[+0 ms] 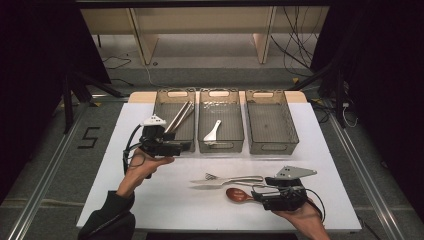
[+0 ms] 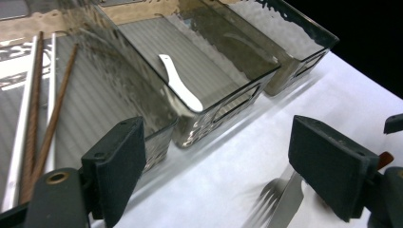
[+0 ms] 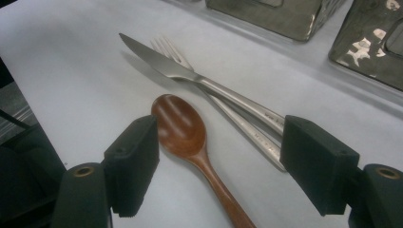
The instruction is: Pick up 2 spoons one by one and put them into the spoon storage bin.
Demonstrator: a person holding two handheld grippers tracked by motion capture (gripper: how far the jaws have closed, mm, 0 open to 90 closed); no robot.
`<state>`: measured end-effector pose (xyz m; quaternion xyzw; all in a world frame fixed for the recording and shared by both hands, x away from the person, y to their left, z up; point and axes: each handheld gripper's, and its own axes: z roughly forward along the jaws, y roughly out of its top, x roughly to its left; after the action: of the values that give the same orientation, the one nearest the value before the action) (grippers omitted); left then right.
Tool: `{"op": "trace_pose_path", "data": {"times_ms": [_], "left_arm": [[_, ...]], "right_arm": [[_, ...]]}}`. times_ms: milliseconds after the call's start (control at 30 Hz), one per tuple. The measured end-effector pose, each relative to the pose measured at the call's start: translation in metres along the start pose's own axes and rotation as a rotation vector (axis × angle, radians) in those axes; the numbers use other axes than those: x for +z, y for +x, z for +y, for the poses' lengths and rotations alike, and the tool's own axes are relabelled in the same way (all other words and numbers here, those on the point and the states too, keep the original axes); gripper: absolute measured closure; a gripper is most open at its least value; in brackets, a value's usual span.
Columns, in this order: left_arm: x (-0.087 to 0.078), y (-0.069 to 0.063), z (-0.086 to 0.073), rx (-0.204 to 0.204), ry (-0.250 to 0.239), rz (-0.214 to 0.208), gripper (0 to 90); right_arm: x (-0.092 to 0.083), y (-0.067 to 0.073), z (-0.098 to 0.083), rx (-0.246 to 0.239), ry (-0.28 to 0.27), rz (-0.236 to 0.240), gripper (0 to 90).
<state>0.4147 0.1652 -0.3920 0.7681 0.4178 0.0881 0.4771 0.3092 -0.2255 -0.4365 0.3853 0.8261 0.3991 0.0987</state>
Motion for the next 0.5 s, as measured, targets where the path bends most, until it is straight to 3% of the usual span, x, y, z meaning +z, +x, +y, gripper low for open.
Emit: {"op": "trace_pose_path", "data": {"times_ms": [233,500], "left_arm": [[-0.006,-0.004,-0.022,0.017,-0.023,-0.008,19.0],[-0.016,-0.01,-0.047,0.025,-0.066,-0.016,18.9]], "right_arm": [[0.005,-0.003,0.005,-0.018,0.052,0.013,30.0],[0.012,-0.005,0.013,-0.074,0.198,0.038,31.1]]}}
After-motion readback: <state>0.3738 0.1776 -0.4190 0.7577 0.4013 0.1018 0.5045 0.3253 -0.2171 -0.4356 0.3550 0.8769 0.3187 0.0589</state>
